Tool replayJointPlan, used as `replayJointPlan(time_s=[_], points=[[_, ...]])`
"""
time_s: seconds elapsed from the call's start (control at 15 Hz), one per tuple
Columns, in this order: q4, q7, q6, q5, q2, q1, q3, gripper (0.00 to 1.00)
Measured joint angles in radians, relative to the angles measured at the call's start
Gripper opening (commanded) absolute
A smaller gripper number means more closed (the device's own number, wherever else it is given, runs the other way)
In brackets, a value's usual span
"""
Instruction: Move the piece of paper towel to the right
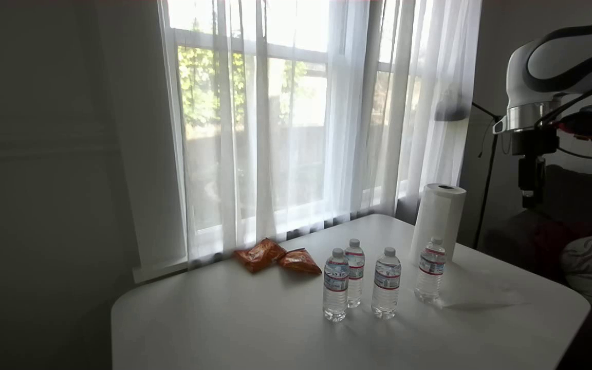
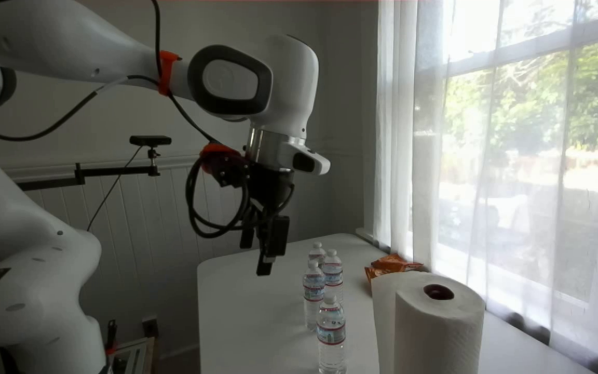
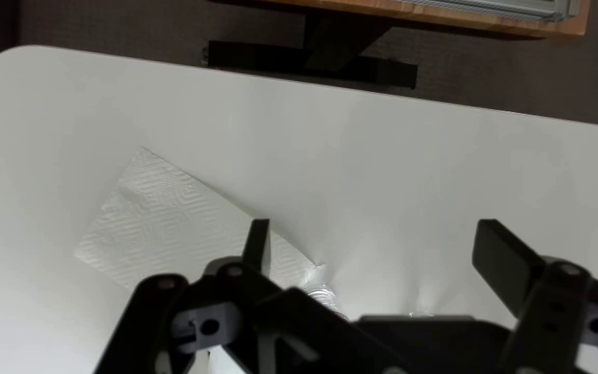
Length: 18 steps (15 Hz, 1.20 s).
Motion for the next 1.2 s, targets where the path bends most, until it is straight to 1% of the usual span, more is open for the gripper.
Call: replayJointPlan(time_s=[0.47, 0.6, 0.73, 1.2], points=[[0.0, 0.0, 0.0, 0.0, 0.002, 0.0, 0.0, 1.0], [-0.032, 0.022, 0.061, 0.0, 0.015, -0.004, 0.0, 1.0], [-0.059, 0.028, 0.098, 0.0, 0.04, -0.006, 0.0, 1.0], [-0.063, 0.029, 0.106, 0.0, 0.05, -0.007, 0.001, 1.0]])
